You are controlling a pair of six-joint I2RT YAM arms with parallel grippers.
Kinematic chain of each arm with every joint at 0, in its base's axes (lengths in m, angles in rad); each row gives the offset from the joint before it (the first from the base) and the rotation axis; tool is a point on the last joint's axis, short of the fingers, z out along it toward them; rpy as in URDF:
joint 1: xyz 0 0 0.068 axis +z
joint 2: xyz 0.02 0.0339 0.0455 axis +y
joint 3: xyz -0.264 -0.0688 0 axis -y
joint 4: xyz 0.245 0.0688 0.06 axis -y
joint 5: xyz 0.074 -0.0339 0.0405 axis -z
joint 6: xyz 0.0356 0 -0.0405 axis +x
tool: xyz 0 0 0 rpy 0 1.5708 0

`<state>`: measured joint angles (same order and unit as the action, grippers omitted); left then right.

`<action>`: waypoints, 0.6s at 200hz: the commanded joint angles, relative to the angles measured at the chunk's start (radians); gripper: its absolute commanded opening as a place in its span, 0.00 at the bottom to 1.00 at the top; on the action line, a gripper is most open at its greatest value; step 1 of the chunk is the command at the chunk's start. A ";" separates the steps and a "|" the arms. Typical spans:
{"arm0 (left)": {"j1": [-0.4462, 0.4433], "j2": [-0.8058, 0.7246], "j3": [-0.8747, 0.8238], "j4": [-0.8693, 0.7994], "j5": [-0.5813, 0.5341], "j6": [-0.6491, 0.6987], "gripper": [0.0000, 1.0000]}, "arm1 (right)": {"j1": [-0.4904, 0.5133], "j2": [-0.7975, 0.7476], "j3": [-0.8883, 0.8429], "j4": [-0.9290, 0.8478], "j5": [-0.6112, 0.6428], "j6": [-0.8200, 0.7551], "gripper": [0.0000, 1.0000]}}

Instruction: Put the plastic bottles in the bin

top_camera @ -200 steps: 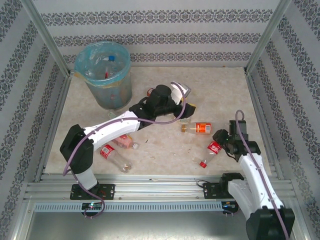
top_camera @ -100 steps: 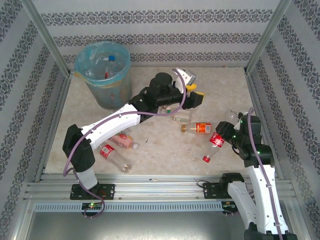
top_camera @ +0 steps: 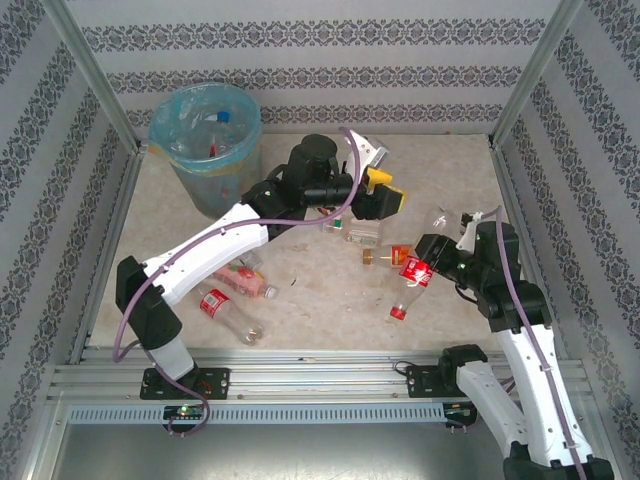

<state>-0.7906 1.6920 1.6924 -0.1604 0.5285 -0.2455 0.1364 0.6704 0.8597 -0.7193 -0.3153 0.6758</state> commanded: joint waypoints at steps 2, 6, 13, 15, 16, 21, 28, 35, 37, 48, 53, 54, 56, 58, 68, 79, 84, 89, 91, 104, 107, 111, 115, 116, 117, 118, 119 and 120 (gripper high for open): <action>0.040 -0.064 -0.010 -0.074 0.021 -0.038 0.65 | 0.075 0.010 0.046 0.072 0.031 0.033 0.36; 0.046 -0.069 -0.011 -0.080 0.023 -0.044 0.65 | 0.093 0.016 0.053 0.076 0.038 0.032 0.36; 0.057 -0.080 -0.016 -0.086 0.024 -0.057 0.65 | 0.125 0.030 0.064 0.082 0.052 0.027 0.36; 0.059 -0.084 -0.018 -0.087 0.026 -0.060 0.65 | 0.135 0.034 0.072 0.083 0.056 0.026 0.36; 0.061 -0.086 -0.020 -0.088 0.026 -0.061 0.65 | 0.140 0.037 0.075 0.084 0.058 0.025 0.36; 0.069 -0.096 -0.027 -0.088 0.028 -0.072 0.65 | 0.164 0.049 0.086 0.085 0.069 0.019 0.36; 0.082 -0.112 -0.039 -0.089 0.032 -0.084 0.65 | 0.200 0.067 0.105 0.088 0.086 0.009 0.37; 0.096 -0.128 -0.048 -0.092 0.040 -0.097 0.65 | 0.233 0.086 0.122 0.094 0.100 -0.003 0.38; 0.100 -0.131 -0.049 -0.093 0.043 -0.101 0.65 | 0.243 0.092 0.127 0.095 0.104 -0.006 0.38; 0.129 -0.150 -0.059 -0.096 0.072 -0.125 0.65 | 0.290 0.119 0.151 0.108 0.125 -0.025 0.38; 0.142 -0.157 -0.063 -0.099 0.087 -0.138 0.65 | 0.310 0.131 0.159 0.116 0.132 -0.032 0.38; 0.146 -0.159 -0.063 -0.098 0.092 -0.141 0.65 | 0.314 0.135 0.161 0.118 0.133 -0.033 0.38; 0.152 -0.162 -0.065 -0.098 0.098 -0.146 0.65 | 0.321 0.140 0.165 0.122 0.136 -0.035 0.38; 0.157 -0.164 -0.065 -0.098 0.105 -0.151 0.65 | 0.327 0.144 0.167 0.127 0.137 -0.037 0.38; 0.185 -0.177 -0.074 -0.103 0.127 -0.174 0.64 | 0.359 0.169 0.183 0.150 0.144 -0.047 0.38; 0.210 -0.194 -0.087 -0.110 0.138 -0.185 0.64 | 0.389 0.199 0.196 0.180 0.154 -0.053 0.38; 0.221 -0.204 -0.096 -0.112 0.141 -0.186 0.64 | 0.401 0.212 0.204 0.193 0.156 -0.055 0.37; 0.231 -0.214 -0.103 -0.115 0.141 -0.184 0.64 | 0.411 0.225 0.211 0.206 0.159 -0.058 0.37; 0.234 -0.217 -0.106 -0.117 0.140 -0.183 0.64 | 0.415 0.230 0.213 0.213 0.159 -0.060 0.37; 0.259 -0.241 -0.131 -0.117 0.137 -0.176 0.64 | 0.437 0.267 0.234 0.241 0.168 -0.072 0.36; 0.265 -0.247 -0.138 -0.115 0.139 -0.174 0.64 | 0.441 0.276 0.240 0.247 0.169 -0.072 0.36; 0.273 -0.254 -0.145 -0.114 0.137 -0.175 0.64 | 0.446 0.286 0.248 0.252 0.170 -0.075 0.36; 0.282 -0.261 -0.152 -0.112 0.137 -0.175 0.64 | 0.450 0.300 0.255 0.258 0.169 -0.074 0.35; 0.284 -0.263 -0.154 -0.112 0.137 -0.175 0.64 | 0.451 0.303 0.256 0.258 0.168 -0.076 0.35; 0.286 -0.265 -0.156 -0.111 0.137 -0.176 0.64 | 0.452 0.306 0.258 0.260 0.167 -0.076 0.35; 0.287 -0.267 -0.158 -0.111 0.137 -0.176 0.64 | 0.453 0.310 0.259 0.263 0.168 -0.076 0.35; 0.290 -0.268 -0.160 -0.111 0.137 -0.176 0.64 | 0.454 0.313 0.262 0.264 0.167 -0.077 0.35; 0.292 -0.271 -0.161 -0.110 0.137 -0.176 0.64 | 0.455 0.315 0.264 0.265 0.167 -0.078 0.35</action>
<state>-0.5369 1.4780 1.5730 -0.2531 0.6323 -0.3965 0.5640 0.9367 1.0637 -0.5449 -0.1802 0.6312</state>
